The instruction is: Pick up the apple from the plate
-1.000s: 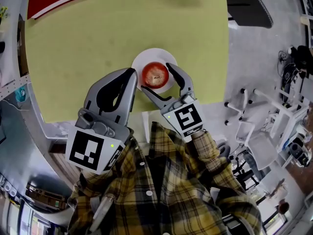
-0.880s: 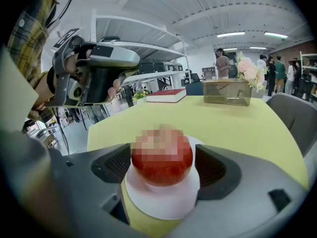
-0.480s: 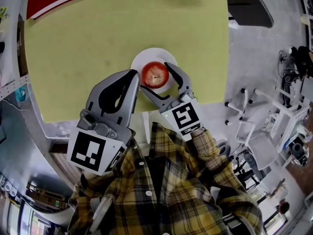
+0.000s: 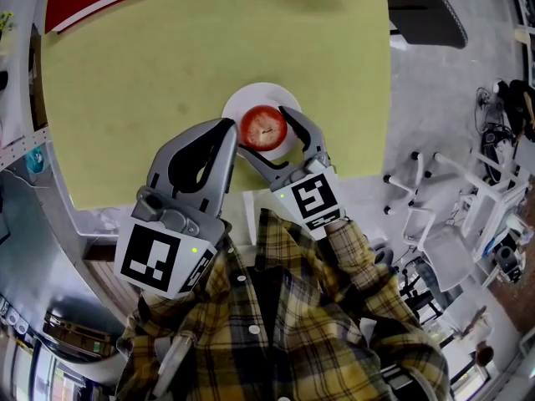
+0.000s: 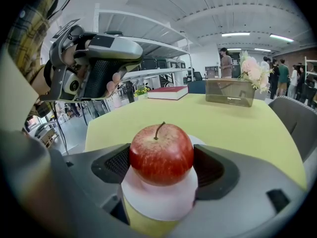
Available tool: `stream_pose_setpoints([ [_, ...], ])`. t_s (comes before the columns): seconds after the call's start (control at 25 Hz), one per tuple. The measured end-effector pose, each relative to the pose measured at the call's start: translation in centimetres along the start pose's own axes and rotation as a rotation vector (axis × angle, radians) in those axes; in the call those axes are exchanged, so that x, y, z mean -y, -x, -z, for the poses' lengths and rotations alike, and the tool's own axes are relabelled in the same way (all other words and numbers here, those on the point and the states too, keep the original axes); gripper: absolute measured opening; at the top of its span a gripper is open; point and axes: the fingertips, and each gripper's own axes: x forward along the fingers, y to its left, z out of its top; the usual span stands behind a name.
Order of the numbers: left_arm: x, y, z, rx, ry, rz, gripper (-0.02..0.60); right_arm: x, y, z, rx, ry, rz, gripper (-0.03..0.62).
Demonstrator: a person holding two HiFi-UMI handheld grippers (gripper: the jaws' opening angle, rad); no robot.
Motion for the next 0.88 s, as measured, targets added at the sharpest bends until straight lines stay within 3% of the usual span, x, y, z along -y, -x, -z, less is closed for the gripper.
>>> stream_pose_setpoints([
  [0.48,0.0,-0.3,-0.8,0.019,-0.005,-0.005,0.007,-0.1,0.2,-0.5,0.008,-0.016,-0.016,0.377],
  [0.88,1.1,-0.9,-4.3,0.064,-0.043,0.009,0.008,1.5,1.9,-4.7,0.07,-0.021,0.003,0.377],
])
